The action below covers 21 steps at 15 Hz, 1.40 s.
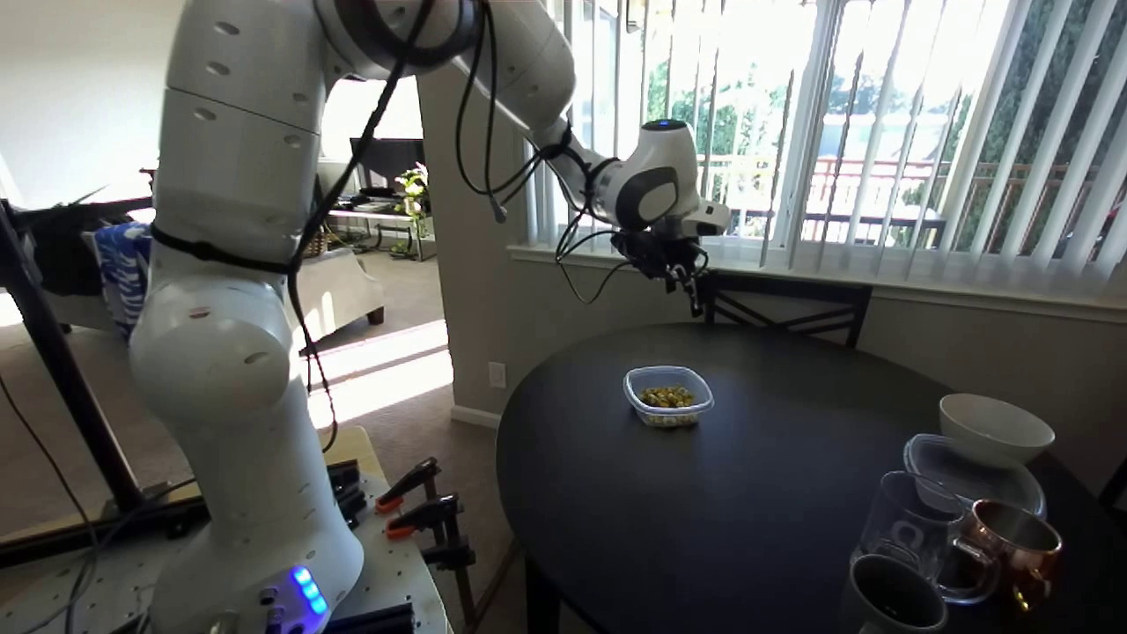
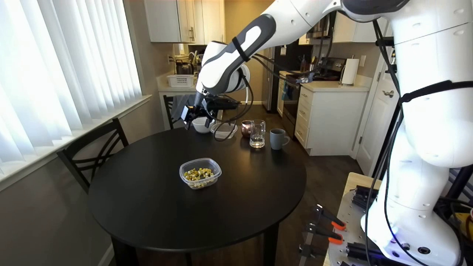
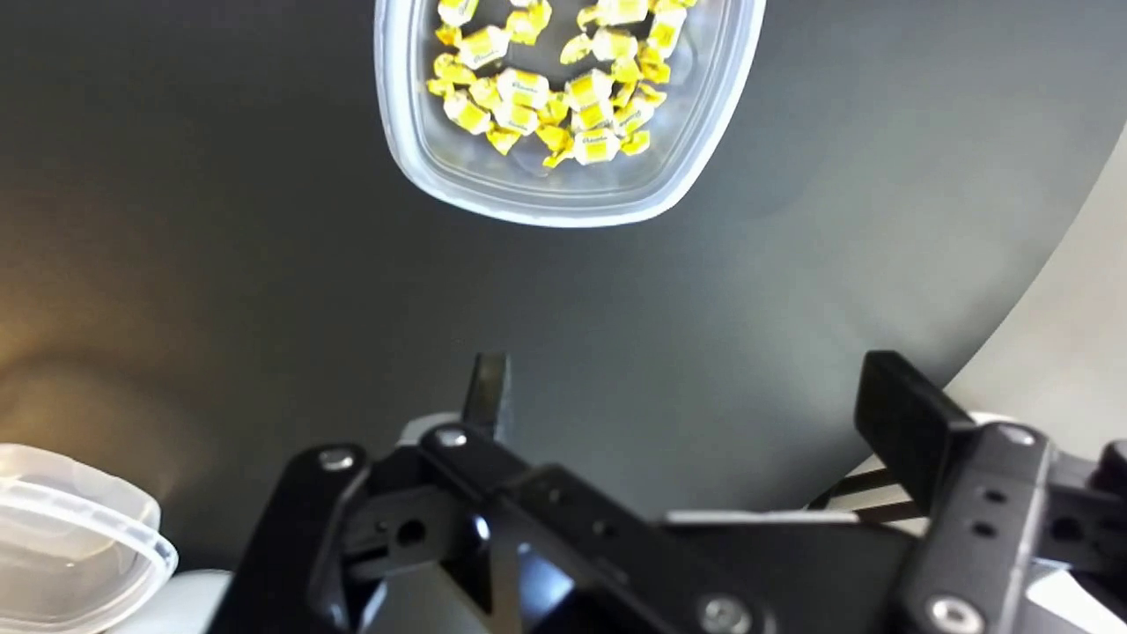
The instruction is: Pour out the contents from the bowl
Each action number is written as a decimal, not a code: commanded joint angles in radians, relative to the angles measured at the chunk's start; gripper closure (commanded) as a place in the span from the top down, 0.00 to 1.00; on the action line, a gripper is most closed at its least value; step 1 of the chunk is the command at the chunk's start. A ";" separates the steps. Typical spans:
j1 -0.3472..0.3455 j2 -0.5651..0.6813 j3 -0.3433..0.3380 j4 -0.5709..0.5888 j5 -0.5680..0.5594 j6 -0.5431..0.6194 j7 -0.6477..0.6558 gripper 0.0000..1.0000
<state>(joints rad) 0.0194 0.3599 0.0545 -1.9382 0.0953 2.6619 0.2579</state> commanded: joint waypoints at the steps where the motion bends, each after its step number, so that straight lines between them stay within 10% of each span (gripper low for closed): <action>1: -0.010 0.134 -0.013 0.195 0.049 -0.103 -0.017 1.00; 9: 0.175 0.429 -0.151 0.541 -0.183 -0.362 0.168 1.00; 21: 0.143 0.781 -0.078 1.055 0.002 -0.807 0.336 1.00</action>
<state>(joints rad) 0.2077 1.0376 -0.0653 -1.0312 0.0387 1.9404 0.5862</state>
